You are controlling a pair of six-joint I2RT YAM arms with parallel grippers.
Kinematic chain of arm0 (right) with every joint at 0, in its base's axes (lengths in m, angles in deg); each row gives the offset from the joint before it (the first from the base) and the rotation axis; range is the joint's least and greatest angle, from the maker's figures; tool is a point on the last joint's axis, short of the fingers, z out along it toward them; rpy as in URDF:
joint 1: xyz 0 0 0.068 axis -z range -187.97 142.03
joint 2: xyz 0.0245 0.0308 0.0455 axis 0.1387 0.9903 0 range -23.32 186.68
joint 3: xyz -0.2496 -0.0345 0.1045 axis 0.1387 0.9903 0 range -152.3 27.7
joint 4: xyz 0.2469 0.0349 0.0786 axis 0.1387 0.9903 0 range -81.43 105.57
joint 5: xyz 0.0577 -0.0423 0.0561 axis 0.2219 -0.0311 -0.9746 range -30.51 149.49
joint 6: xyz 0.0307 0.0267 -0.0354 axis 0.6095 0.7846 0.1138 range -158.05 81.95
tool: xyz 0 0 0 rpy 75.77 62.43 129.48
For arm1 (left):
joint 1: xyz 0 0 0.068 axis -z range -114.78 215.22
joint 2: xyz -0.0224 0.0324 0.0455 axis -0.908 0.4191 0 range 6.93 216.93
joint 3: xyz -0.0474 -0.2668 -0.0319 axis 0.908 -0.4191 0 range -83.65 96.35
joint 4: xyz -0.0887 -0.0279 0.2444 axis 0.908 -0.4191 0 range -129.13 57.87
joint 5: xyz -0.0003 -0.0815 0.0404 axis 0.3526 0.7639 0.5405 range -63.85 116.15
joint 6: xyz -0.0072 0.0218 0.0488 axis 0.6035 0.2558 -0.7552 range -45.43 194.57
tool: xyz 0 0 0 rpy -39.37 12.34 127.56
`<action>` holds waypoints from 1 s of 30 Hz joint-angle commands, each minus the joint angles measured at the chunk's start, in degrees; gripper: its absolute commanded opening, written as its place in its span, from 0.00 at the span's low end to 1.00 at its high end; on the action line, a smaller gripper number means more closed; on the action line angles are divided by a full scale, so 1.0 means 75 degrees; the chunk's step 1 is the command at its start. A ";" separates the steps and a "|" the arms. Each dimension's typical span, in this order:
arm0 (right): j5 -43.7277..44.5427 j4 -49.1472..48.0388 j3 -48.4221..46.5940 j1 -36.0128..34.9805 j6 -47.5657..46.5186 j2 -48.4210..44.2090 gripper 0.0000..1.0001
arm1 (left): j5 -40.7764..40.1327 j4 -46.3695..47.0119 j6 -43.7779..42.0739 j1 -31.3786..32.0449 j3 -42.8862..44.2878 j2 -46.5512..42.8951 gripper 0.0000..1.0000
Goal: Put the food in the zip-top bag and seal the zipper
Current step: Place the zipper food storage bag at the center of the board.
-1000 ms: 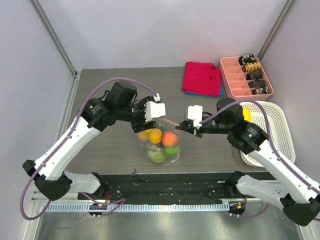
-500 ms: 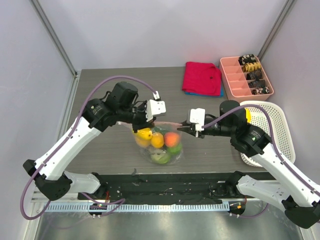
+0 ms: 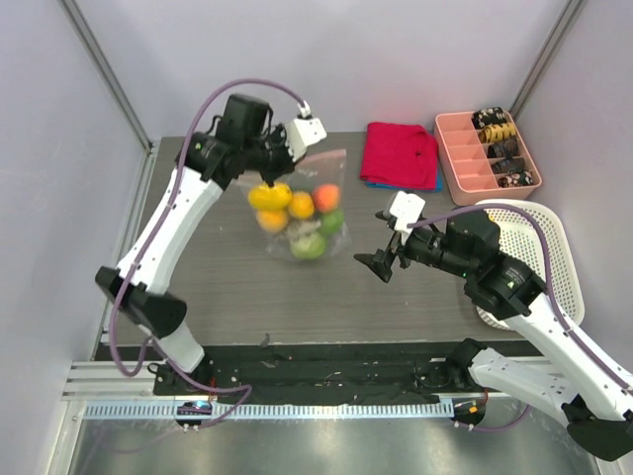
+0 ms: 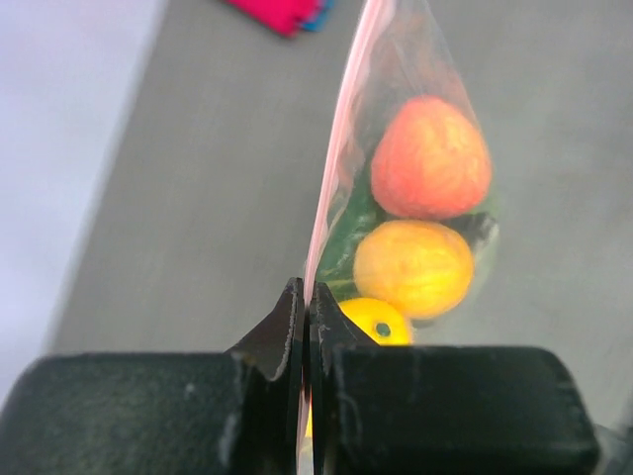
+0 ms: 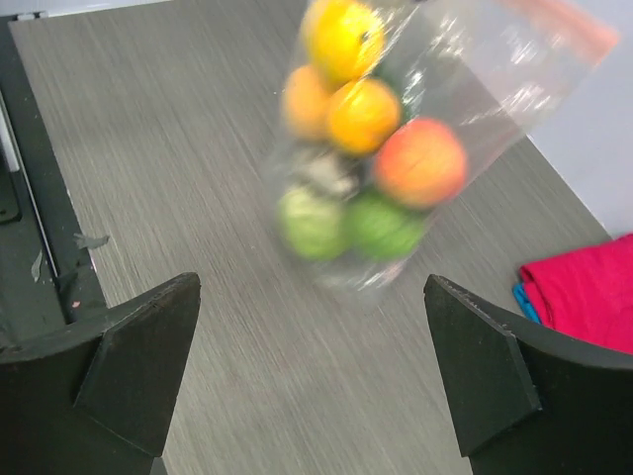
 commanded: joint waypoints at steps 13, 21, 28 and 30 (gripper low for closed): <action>0.1374 -0.0211 0.0208 0.0005 0.0865 -0.0293 1.00 | -0.0133 0.1457 -0.0315 0.0560 -0.3147 -0.0517 0.00; 0.1574 0.0270 0.0361 0.0029 0.0724 -0.0164 1.00 | 0.0627 0.1622 0.1723 0.1242 -0.4369 -0.0331 0.00; 0.1796 0.0388 0.0443 0.0181 0.0841 -0.0188 1.00 | 0.1366 0.1388 0.1924 0.1511 -0.4848 -0.0705 0.20; 0.1855 0.0434 0.0431 0.0262 0.0899 -0.0164 1.00 | 0.1554 0.1166 0.1667 0.1523 -0.4978 -0.1020 0.34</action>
